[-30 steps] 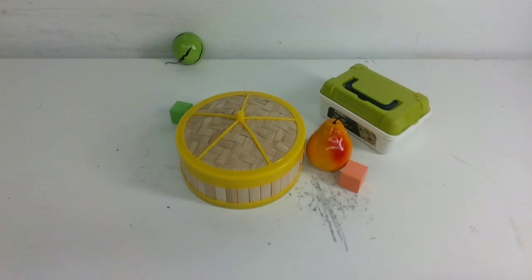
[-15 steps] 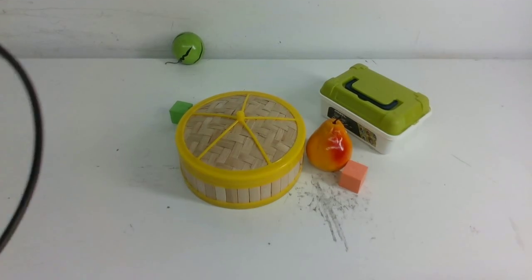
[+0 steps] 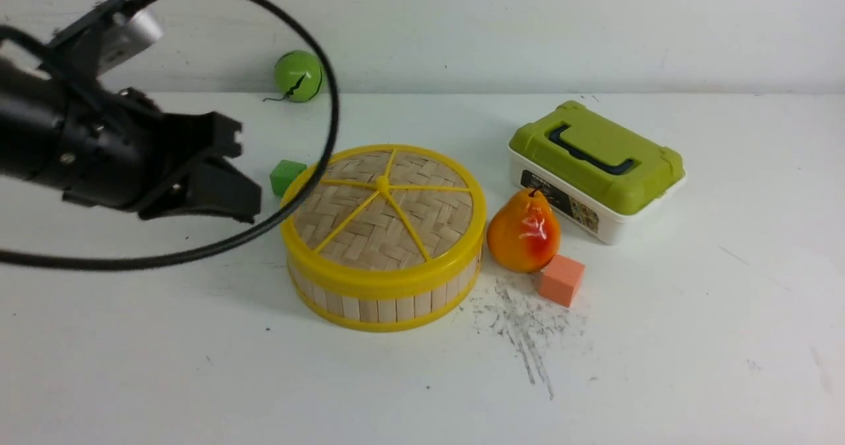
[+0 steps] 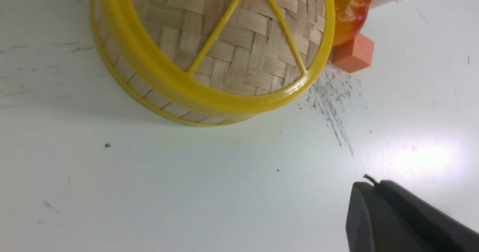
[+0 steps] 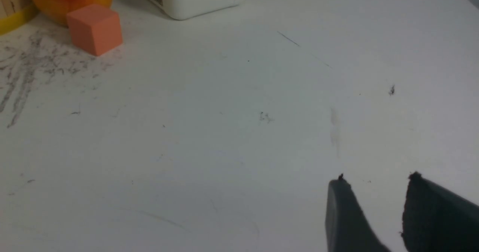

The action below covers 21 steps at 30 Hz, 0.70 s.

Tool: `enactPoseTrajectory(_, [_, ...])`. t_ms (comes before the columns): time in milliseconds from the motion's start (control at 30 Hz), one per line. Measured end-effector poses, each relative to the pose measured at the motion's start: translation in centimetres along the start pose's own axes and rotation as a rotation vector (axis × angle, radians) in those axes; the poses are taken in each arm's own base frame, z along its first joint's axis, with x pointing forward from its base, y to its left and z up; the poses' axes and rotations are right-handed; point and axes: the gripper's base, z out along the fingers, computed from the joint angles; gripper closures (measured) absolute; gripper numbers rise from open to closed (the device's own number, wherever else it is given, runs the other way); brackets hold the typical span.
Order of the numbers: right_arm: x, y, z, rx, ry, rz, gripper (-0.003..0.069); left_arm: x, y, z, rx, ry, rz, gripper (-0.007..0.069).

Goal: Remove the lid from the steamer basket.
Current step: Use the left arm to lift the lid of the steamer

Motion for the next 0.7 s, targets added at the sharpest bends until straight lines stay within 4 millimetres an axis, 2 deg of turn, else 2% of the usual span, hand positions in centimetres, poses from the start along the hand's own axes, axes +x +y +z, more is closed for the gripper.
enactPoseTrajectory(33, [0.0,0.0,0.0,0.000,0.000,0.000,0.0419,-0.1,0.0,0.4,-0.002,0.011,-0.003,0.0637])
enactPoseTrajectory(100, [0.0,0.0,0.0,0.000,0.000,0.000,0.0419,-2.0,-2.2,2.6,-0.027,0.061,0.077,0.0637])
enactPoseTrajectory(333, [0.0,0.0,0.0,0.000,0.000,0.000,0.0419,-6.4,-5.8,8.3,-0.191,0.102,0.218,0.0637])
enactPoseTrajectory(400, [0.0,0.0,0.0,0.000,0.000,0.000,0.0419,-6.9,-6.2,9.1,-0.219,0.104,0.239,0.0637])
enactPoseTrajectory(433, [0.0,0.0,0.0,0.000,0.000,0.000,0.0419,-7.4,-6.5,10.4,-0.260,0.117,0.273,0.0637])
enactPoseTrajectory(500, [0.0,0.0,0.0,0.000,0.000,0.000,0.0419,-8.0,-6.7,11.0,-0.291,0.111,0.296,0.0637])
enactPoseTrajectory(533, [0.0,0.0,0.0,0.000,0.000,0.000,0.0419,-8.6,-6.8,12.2,-0.318,0.112,0.318,0.0635])
enactPoseTrajectory(600, [0.0,0.0,0.0,0.000,0.000,0.000,0.0419,-8.9,-6.8,13.2,-0.333,0.115,0.330,0.0621])
enactPoseTrajectory(667, [0.0,0.0,0.0,0.000,0.000,0.000,0.0419,-9.2,-6.6,13.9,-0.343,0.115,0.336,0.0594])
enactPoseTrajectory(700, [0.0,0.0,0.0,0.000,0.000,0.000,0.0419,-9.3,-6.3,14.8,-0.355,0.121,0.345,0.0558])
